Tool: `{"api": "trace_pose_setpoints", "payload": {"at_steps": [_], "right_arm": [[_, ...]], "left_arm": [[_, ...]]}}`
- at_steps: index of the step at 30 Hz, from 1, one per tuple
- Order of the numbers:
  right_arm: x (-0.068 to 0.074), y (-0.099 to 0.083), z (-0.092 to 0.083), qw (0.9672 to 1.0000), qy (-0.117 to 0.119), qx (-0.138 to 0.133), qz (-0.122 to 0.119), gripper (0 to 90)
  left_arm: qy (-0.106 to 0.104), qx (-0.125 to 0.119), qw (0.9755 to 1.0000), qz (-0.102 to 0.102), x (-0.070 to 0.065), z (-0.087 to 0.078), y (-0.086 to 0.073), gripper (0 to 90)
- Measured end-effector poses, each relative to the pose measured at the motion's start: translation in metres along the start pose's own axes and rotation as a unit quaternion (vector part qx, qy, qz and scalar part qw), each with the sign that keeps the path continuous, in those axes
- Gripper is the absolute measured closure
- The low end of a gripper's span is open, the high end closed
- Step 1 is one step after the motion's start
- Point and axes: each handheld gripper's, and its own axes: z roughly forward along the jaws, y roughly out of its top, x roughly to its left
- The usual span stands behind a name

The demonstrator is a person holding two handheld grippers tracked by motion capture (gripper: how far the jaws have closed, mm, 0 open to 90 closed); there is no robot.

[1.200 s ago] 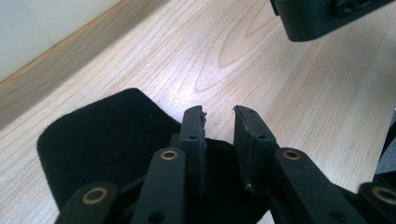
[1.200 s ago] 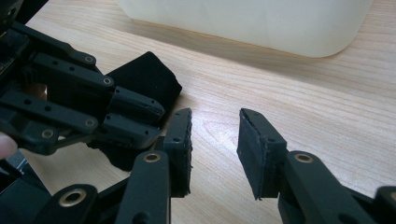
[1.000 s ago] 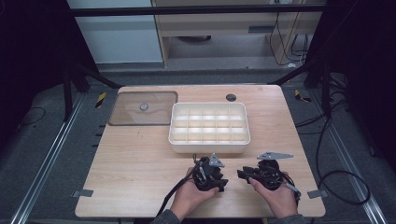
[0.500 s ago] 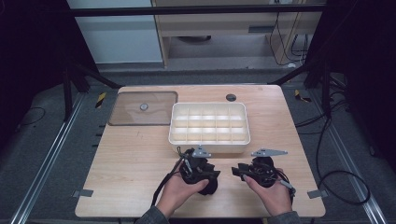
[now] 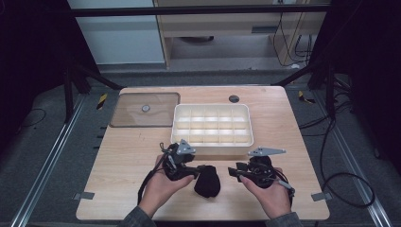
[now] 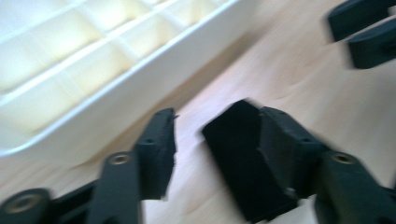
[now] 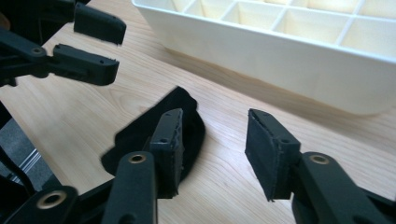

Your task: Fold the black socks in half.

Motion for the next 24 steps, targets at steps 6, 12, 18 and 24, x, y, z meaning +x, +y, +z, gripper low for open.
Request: {"api": "trace_pose_setpoints", "payload": {"at_steps": [6, 12, 18, 24], "right_arm": [[0.018, 0.018, 0.002, 0.9999, -0.007, 0.009, 0.001, 50.7], [0.036, 0.030, 0.006, 0.9989, -0.026, 0.039, 0.003, 45.2], [0.043, 0.048, 0.004, 0.9961, -0.053, 0.071, 0.007, 41.9], [0.043, 0.068, -0.009, 0.9944, -0.075, 0.074, 0.011, 37.1]], "left_arm": [[0.040, -0.004, 0.9988, -0.028, 0.037, -0.011, -0.025, 19.3], [0.060, -0.003, 0.9974, -0.042, 0.070, -0.012, -0.059, 11.0], [0.064, -0.006, 0.9966, -0.051, 0.094, -0.015, -0.078, 6.2], [0.087, -0.006, 0.9934, -0.074, 0.109, -0.019, -0.095, 4.8]]}}
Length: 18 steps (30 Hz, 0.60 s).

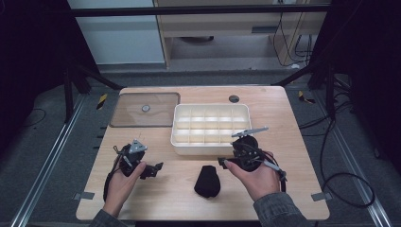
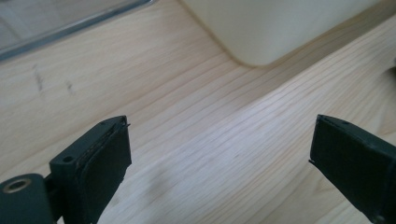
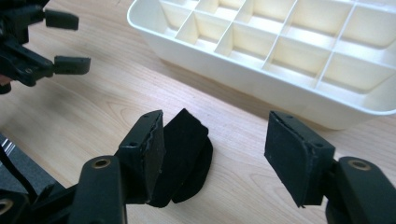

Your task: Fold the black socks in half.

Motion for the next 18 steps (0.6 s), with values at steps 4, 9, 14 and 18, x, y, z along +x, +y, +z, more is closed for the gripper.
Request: {"api": "trace_pose_setpoints", "payload": {"at_steps": [4, 9, 14, 18], "right_arm": [[-0.002, 0.002, -0.002, 0.9999, -0.004, 0.007, 0.008, 33.5], [-0.001, -0.003, 0.017, 0.9995, 0.000, 0.028, 0.016, 27.3], [0.007, -0.007, 0.040, 0.9988, 0.002, 0.048, 0.010, 25.3], [0.011, -0.009, 0.054, 0.9984, 0.000, 0.057, 0.009, 26.6]], "left_arm": [[0.012, 0.017, 0.9997, -0.009, 0.008, 0.001, -0.012, 4.8], [0.022, 0.012, 0.9995, -0.022, 0.017, -0.002, -0.019, 4.7], [0.028, 0.012, 0.9991, -0.031, 0.026, -0.002, -0.024, 4.4], [0.034, 0.010, 0.9986, -0.040, 0.034, -0.004, -0.027, 4.4]]}}
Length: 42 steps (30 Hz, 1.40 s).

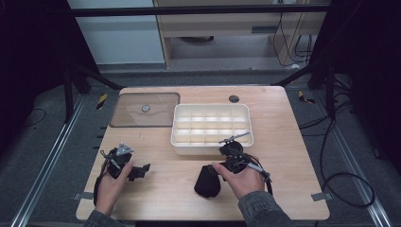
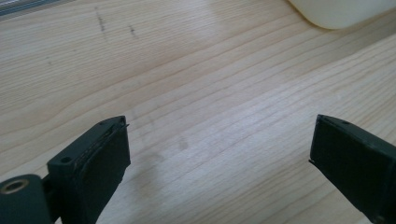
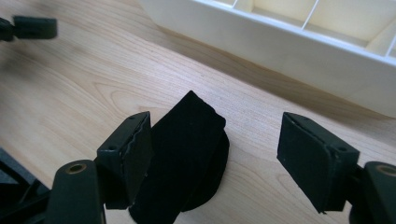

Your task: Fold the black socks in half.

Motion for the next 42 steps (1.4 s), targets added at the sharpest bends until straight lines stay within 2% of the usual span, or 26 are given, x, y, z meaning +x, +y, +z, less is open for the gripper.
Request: {"api": "trace_pose_setpoints", "payload": {"at_steps": [7, 18, 42], "right_arm": [[0.003, -0.002, 0.016, 0.9999, -0.004, 0.011, 0.002, 28.0], [-0.001, -0.008, 0.032, 0.9998, -0.002, 0.017, 0.012, 32.8], [-0.007, -0.022, 0.047, 0.9994, 0.009, 0.025, 0.024, 36.5]], "left_arm": [[0.007, -0.002, 0.9999, -0.014, 0.009, -0.001, -0.004, 4.4], [0.014, 0.001, 0.9996, -0.024, 0.017, 0.002, -0.008, 4.4], [0.008, 0.016, 0.9991, -0.039, 0.023, 0.008, -0.012, 4.5]]}}
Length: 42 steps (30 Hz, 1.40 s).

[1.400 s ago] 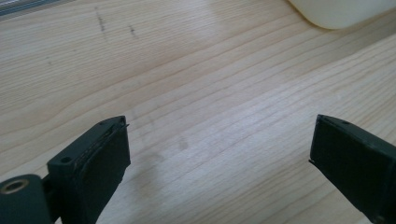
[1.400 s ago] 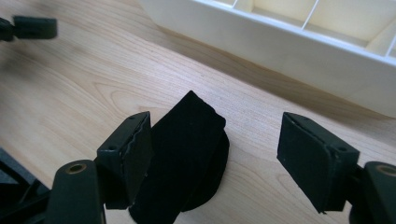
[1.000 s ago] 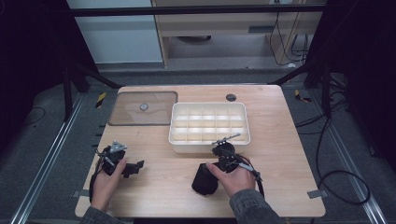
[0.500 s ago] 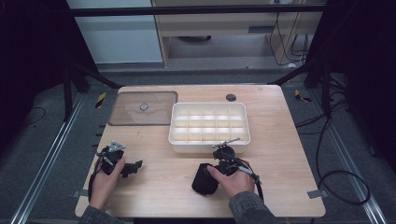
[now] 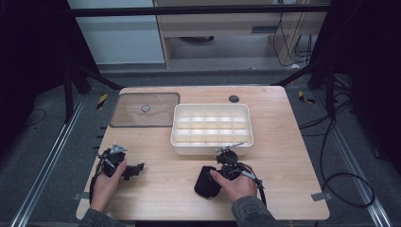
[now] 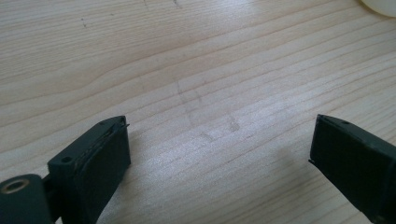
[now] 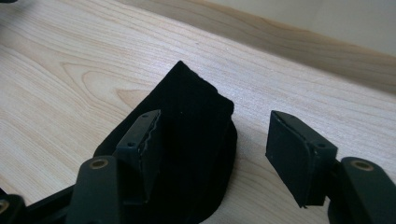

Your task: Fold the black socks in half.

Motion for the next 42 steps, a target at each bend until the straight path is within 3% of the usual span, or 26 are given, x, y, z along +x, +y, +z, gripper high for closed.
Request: {"api": "trace_pose_setpoints", "payload": {"at_steps": [28, 42], "right_arm": [[0.002, -0.012, 0.017, 0.9997, 0.021, -0.002, 0.012, 40.9], [0.006, -0.016, 0.022, 0.9988, 0.045, -0.007, 0.016, 52.0]], "left_arm": [[0.002, -0.002, 1.0000, 0.009, -0.001, 0.002, -0.001, 3.3], [0.003, -0.005, 0.9999, 0.012, -0.001, 0.003, -0.001, 2.8]]}}
